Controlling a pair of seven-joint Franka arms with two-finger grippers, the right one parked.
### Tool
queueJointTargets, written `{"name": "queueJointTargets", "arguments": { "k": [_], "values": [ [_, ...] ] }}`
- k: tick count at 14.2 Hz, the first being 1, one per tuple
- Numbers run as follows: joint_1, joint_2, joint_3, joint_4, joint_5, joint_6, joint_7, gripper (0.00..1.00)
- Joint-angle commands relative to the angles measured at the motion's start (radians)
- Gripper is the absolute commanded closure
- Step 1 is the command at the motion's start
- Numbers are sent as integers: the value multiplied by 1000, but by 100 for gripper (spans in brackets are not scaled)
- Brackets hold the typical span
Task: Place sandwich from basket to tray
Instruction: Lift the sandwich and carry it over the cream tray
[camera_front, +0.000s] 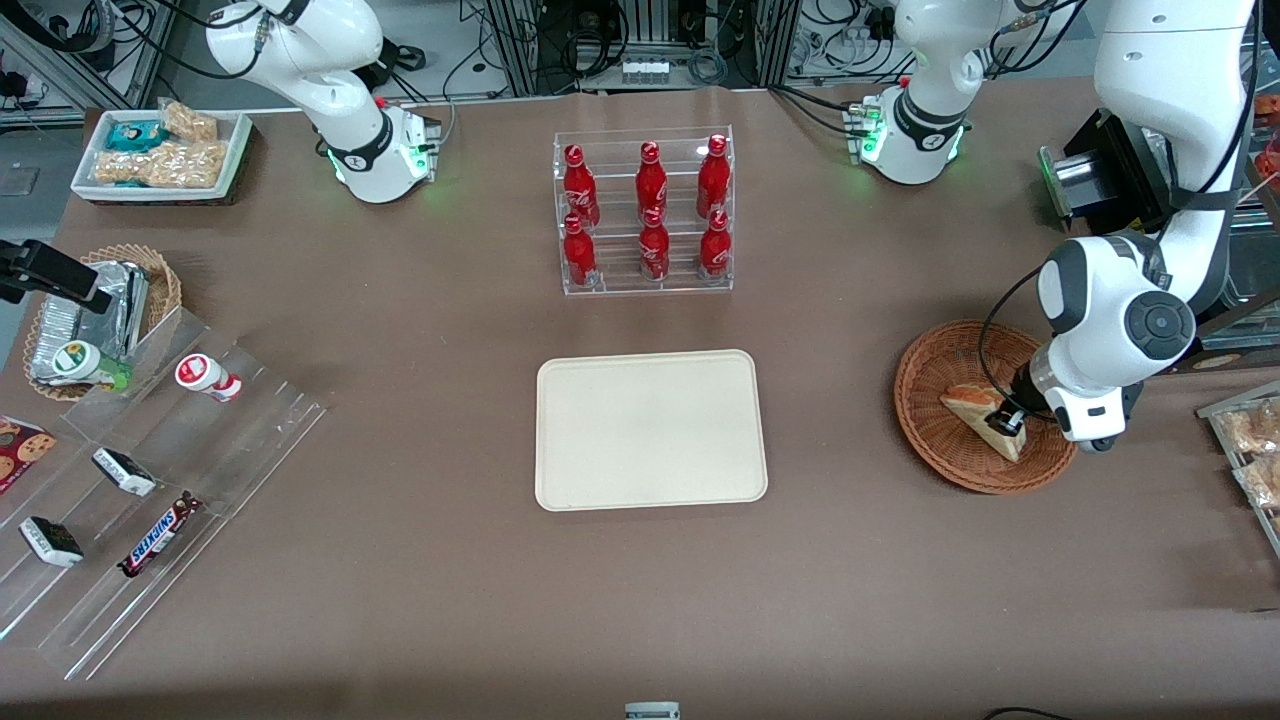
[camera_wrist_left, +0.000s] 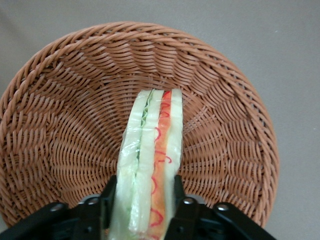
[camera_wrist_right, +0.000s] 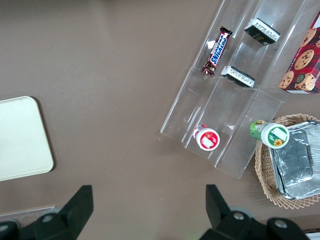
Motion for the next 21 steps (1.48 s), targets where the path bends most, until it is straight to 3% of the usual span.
{"name": "queueJointTargets", "arguments": {
  "k": [1,4,7,11,13,16,20,21],
  "values": [
    [-9,-30,-9,70,-8,-110,-22,95],
    [-30,-15,-66,262,-52,-345,-19,95],
    [-32,-13,-176,314,-128,-370,-19,95],
    [-42,49,-362,374,-123,-359,-24,95],
    [-122,114,-384,460,-103,-361,-22,95],
    [-265,210,-384,550,5,-359,-35,95],
    [-406,333,-379,685,50,-342,-32,95],
    [-433,361,-379,713,99,-342,-33,95]
  ]
}}
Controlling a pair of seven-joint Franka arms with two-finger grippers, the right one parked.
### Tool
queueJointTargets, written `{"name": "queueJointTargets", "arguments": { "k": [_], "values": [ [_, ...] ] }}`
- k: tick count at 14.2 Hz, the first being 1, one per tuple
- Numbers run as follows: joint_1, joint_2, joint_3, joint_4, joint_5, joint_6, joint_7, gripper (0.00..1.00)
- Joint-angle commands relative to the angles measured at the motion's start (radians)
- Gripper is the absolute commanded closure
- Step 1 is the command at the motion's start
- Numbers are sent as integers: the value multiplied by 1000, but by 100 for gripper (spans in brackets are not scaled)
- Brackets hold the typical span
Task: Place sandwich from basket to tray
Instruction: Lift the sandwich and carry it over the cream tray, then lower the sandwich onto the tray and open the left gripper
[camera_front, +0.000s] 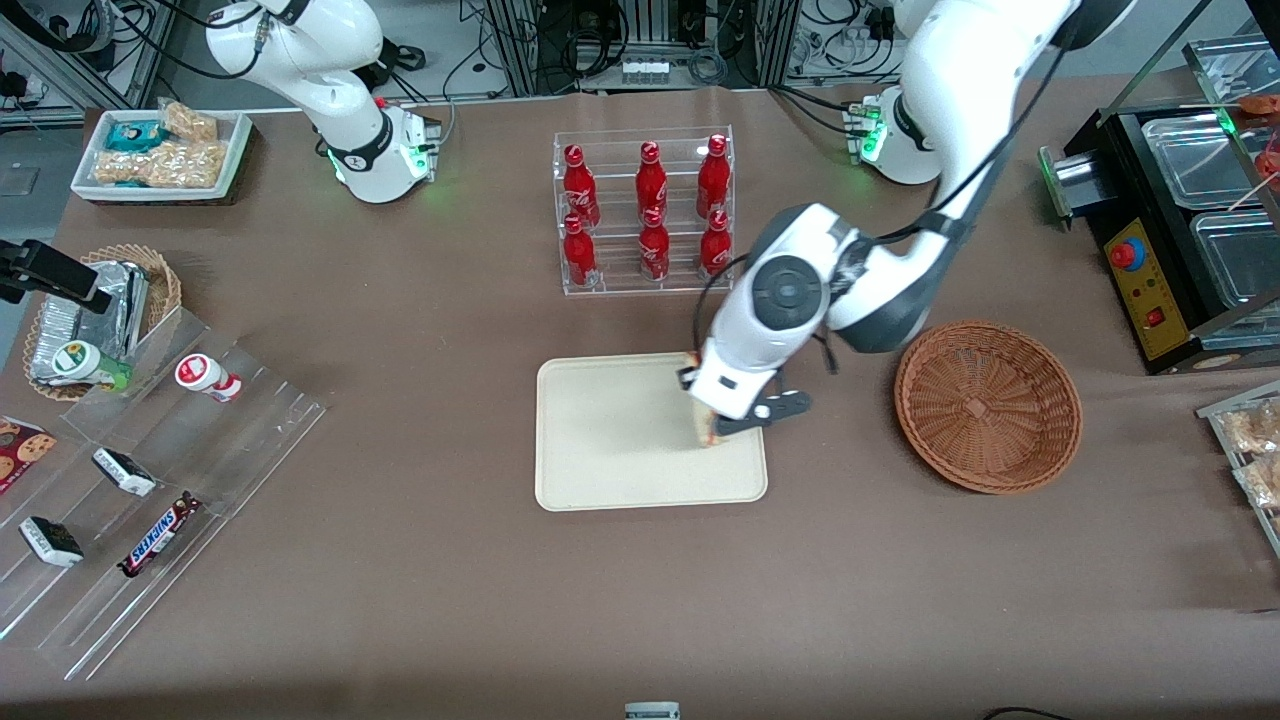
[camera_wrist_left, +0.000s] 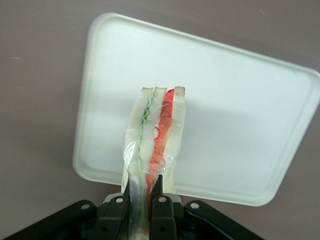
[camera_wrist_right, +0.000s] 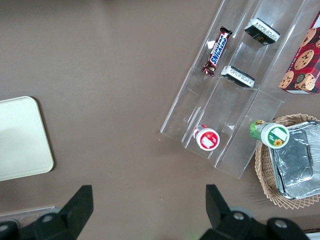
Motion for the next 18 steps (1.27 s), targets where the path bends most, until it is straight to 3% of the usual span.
{"name": "queueJointTargets", "arguments": {
  "k": [1,6,16,17,18],
  "values": [
    [-77,101,8,126,96,-12,-7,95],
    [-135,179,11,128,112,84,-2,95],
    [-137,224,56,125,141,179,-19,87],
    [-137,230,56,125,143,181,-19,77],
    [-137,228,56,127,141,181,-33,40]
  ]
}}
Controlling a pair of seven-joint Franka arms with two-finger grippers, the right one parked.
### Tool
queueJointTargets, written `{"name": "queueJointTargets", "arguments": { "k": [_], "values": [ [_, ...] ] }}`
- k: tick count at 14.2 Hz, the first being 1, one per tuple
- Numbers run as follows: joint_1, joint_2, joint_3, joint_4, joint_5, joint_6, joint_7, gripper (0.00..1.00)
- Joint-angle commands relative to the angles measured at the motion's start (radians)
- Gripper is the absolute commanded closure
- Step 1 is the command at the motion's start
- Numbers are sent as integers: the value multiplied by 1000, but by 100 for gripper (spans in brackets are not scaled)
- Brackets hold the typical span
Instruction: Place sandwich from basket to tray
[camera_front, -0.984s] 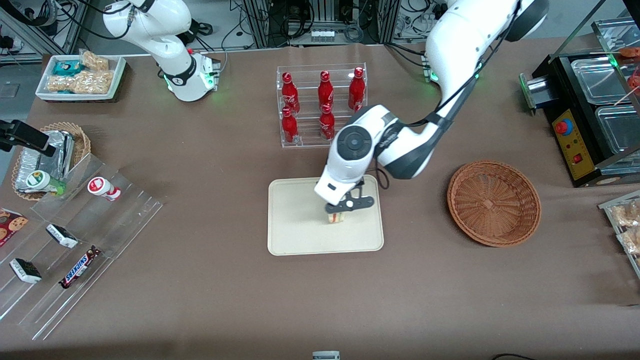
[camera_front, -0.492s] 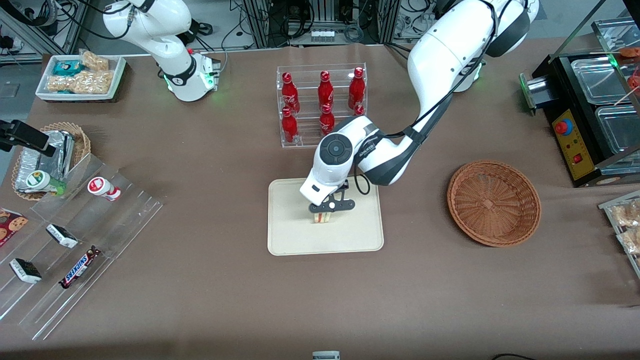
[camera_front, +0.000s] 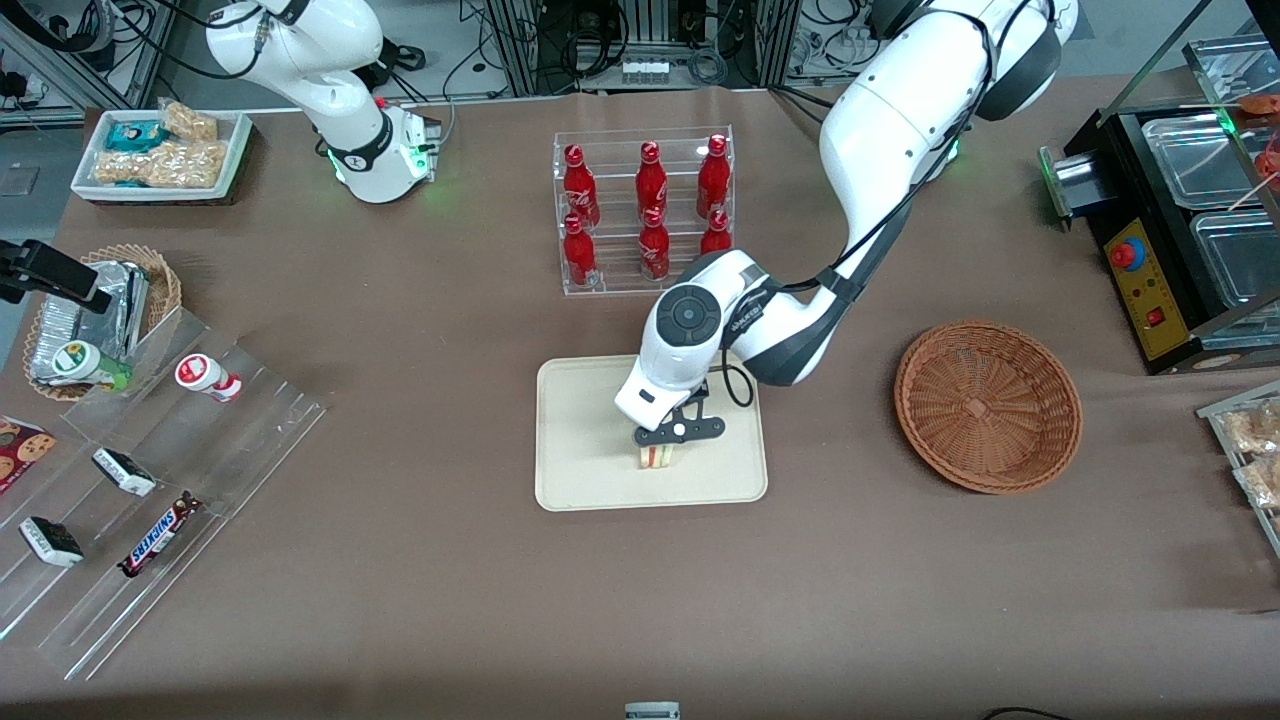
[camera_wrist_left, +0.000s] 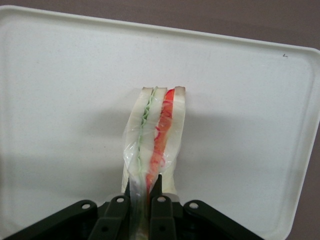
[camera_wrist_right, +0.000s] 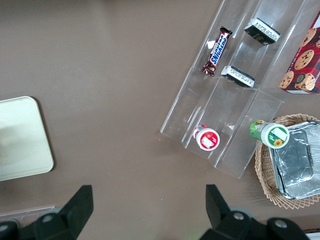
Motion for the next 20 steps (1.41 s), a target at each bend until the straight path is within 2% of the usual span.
{"name": "queueJointTargets", "arguments": {
  "k": [1,5,8,10,15,17,20],
  "values": [
    [-15,9,5,33,23,-1,-53,0],
    [-13,-102,5,30,68,-73,-56,0],
    [-13,-198,5,36,68,-237,-50,0],
    [1,-262,8,18,68,-261,-44,0],
    [132,-314,22,-10,57,-366,-1,0],
    [184,-363,22,-57,46,-397,88,0],
    [275,-445,20,-152,42,-399,97,0]
  ]
}}
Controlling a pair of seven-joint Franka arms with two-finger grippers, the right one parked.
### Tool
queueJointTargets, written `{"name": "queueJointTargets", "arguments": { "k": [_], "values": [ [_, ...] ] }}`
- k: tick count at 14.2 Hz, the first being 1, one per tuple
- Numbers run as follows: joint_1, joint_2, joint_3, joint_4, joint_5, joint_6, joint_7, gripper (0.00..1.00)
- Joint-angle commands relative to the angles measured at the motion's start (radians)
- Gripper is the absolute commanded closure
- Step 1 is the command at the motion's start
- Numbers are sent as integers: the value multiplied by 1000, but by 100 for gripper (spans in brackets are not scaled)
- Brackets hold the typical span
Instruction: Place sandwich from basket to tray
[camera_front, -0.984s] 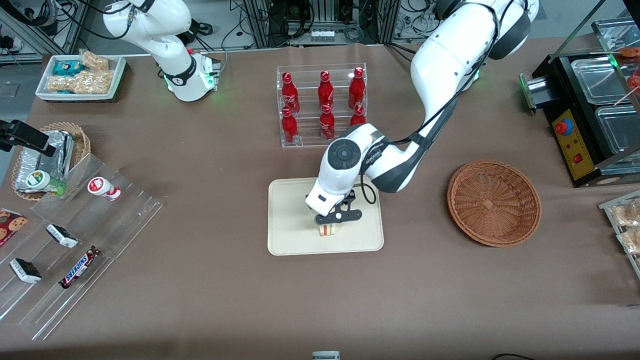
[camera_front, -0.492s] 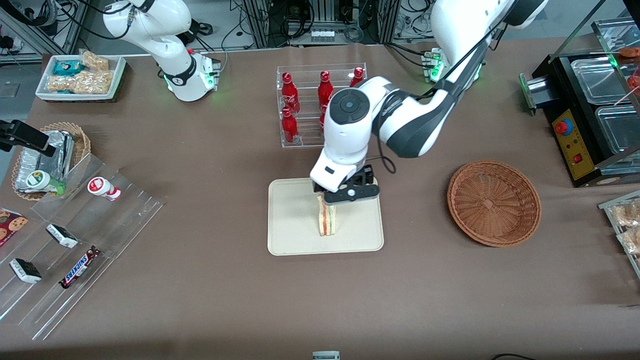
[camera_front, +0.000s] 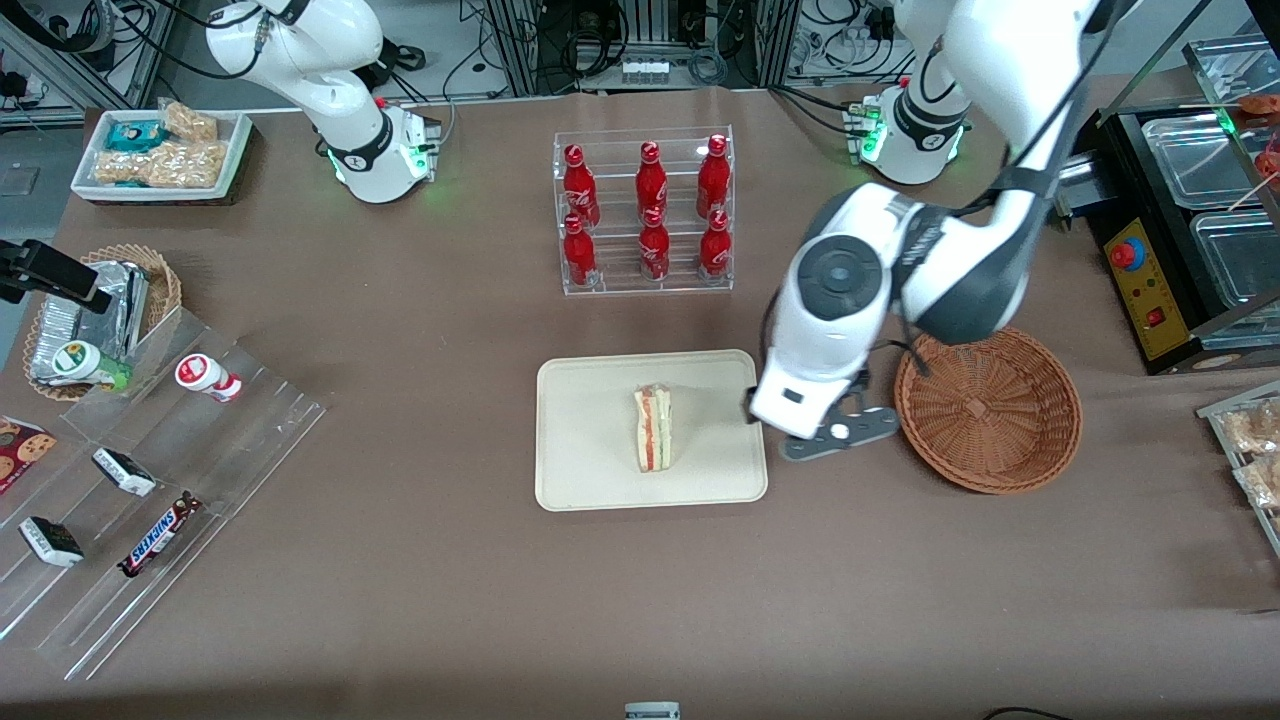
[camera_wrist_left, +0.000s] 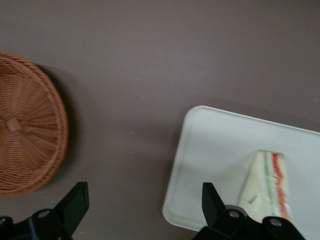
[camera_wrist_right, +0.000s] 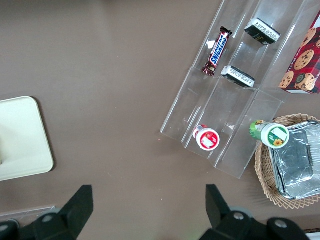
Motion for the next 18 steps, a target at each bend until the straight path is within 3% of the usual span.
{"name": "queueJointTargets", "arguments": {
  "k": [1,3,5,7,9,13,18],
  "values": [
    [74,-120,-10,-123,-15,-4,11,0],
    [119,-165,-10,-151,-24,-7,20,0],
    [147,-241,2,-207,-68,-5,156,0],
    [142,-323,88,-272,-138,1,294,0],
    [139,-369,140,-289,-147,-22,446,0],
    [147,-430,235,-269,-208,-95,721,0],
    [193,-430,273,-160,-216,-195,942,0]
  ]
}}
